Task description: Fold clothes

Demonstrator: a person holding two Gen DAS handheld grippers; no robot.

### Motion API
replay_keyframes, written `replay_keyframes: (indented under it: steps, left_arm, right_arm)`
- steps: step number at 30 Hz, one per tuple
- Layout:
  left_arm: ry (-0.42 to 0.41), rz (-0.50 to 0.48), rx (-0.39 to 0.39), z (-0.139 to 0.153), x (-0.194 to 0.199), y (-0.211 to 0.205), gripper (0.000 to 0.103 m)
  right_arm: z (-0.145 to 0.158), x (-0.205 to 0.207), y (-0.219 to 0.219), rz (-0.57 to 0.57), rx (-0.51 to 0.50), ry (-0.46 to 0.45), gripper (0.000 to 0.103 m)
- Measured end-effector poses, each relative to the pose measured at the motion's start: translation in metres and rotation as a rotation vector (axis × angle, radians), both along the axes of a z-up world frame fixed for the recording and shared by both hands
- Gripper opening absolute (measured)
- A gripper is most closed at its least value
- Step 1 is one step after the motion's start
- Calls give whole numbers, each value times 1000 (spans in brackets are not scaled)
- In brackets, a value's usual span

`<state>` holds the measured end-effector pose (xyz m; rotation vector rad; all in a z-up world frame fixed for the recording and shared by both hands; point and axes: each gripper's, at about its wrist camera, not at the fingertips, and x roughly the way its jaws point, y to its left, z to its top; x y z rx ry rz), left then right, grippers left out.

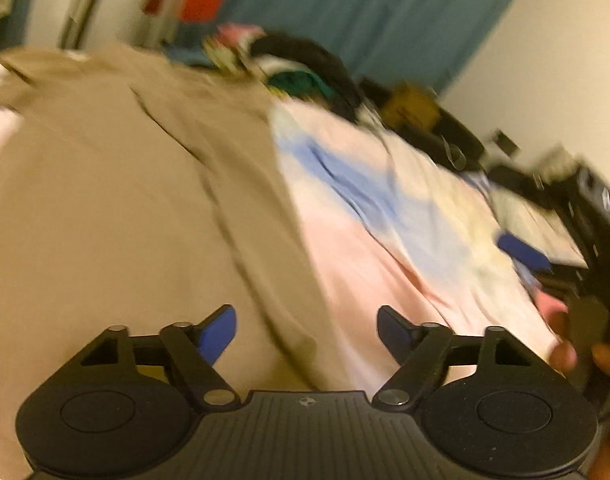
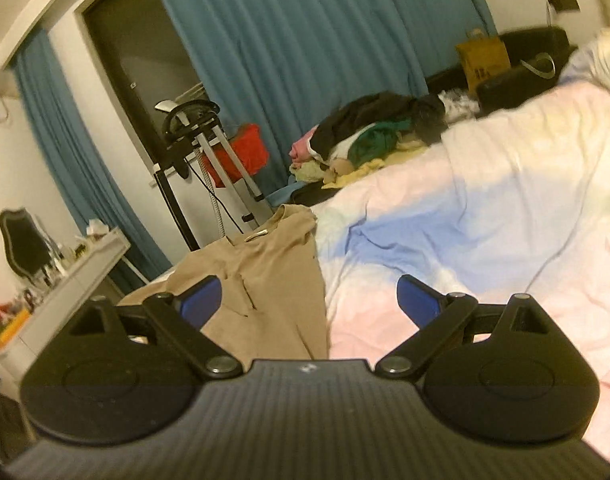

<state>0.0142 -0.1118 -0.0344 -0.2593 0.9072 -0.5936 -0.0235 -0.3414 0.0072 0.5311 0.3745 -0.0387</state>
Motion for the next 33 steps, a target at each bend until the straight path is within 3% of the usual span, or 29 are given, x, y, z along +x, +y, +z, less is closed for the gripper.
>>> replay_keyframes:
  steps: [2,4,6,8,12,18,21,24,26,27,31,33]
  left_arm:
    - [65,-45,-8,-17,-2,-17,50]
    - [120,-78,-4,-34,-1,-29,37]
    - [154,-95,1,-48,1,-35,32]
    - [172,-97,1,-58,5,-35,16]
    - [186,-60,-32,-62,10,-22,0]
    - [185,-51,-155,-42,11,11,0]
    - [200,-50,-136,-42,13,12,1]
    - [215,-63,-105,-47,13,5,16]
    - [221,-83,-78,-49,12,-8,51]
    - [217,-94,-56,-51,12,-16,57]
    - [200,-100,-42,-49,9,-18,61]
    - [192,-93,-54,-46,8,-11,55]
  right_arm:
    - [-4,2,-1,5,17,15,96]
    - [-7,4,-2,10,33,30,96]
    - [-11,6,-3,16,50,44,96]
    - [-14,8,-4,21,67,59,96]
    - [-21,12,-7,31,100,89,96]
    - [-26,14,-5,29,108,119,96]
    - [-25,15,-4,31,109,123,96]
    - [-23,14,-2,31,92,116,96]
    - [-23,15,-2,28,86,118,96]
    - [-23,15,-2,26,84,120,96]
    - [-25,16,-4,19,78,129,96]
    - [-27,16,-4,16,76,134,96]
